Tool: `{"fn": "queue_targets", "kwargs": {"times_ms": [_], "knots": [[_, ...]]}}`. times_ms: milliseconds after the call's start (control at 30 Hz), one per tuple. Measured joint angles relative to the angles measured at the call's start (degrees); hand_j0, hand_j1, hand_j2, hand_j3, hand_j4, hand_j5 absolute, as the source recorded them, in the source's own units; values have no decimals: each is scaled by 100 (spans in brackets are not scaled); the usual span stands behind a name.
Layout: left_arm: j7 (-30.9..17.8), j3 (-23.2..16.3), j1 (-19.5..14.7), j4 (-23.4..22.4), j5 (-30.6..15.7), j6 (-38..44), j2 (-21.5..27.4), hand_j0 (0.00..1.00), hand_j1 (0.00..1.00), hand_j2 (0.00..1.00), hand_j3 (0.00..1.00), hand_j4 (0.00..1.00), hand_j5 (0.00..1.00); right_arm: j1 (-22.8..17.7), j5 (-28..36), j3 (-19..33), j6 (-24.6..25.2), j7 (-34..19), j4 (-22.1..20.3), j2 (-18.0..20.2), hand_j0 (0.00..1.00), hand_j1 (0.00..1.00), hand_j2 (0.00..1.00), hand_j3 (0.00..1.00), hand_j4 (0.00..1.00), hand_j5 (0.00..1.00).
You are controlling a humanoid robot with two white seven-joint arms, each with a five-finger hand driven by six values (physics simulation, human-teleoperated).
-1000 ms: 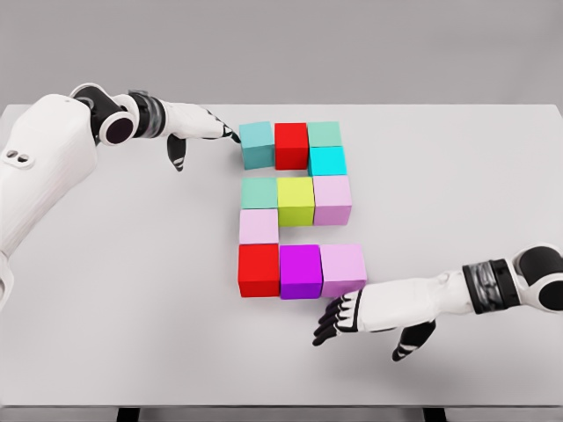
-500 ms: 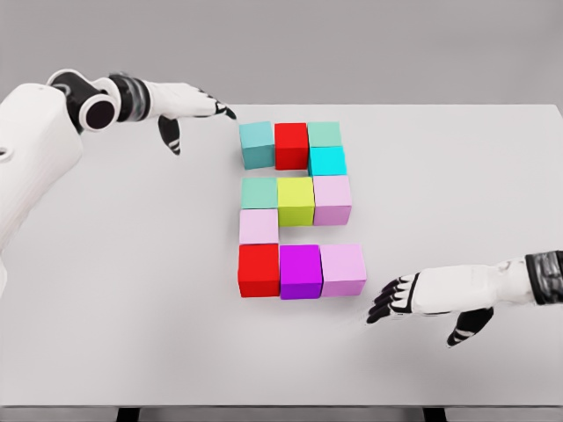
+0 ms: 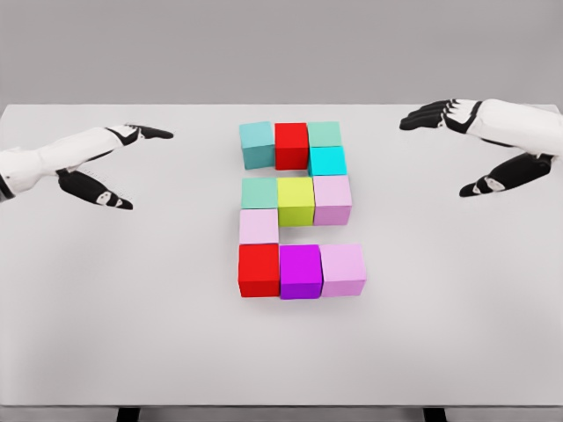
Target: Assemble the squares on the desktop into the number 2
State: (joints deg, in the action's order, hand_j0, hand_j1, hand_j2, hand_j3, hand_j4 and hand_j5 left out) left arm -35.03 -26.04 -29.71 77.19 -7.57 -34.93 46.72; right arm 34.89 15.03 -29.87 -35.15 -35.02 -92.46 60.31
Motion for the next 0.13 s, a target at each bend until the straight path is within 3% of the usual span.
{"fn": "queue_targets", "kwargs": {"times_ms": [133], "knots": [[0, 96, 106, 409, -283, -16, 303, 100, 100, 100, 100, 100, 100, 0, -11, 75, -2, 0, 118, -147, 100, 100, 100, 100, 100, 100]]}}
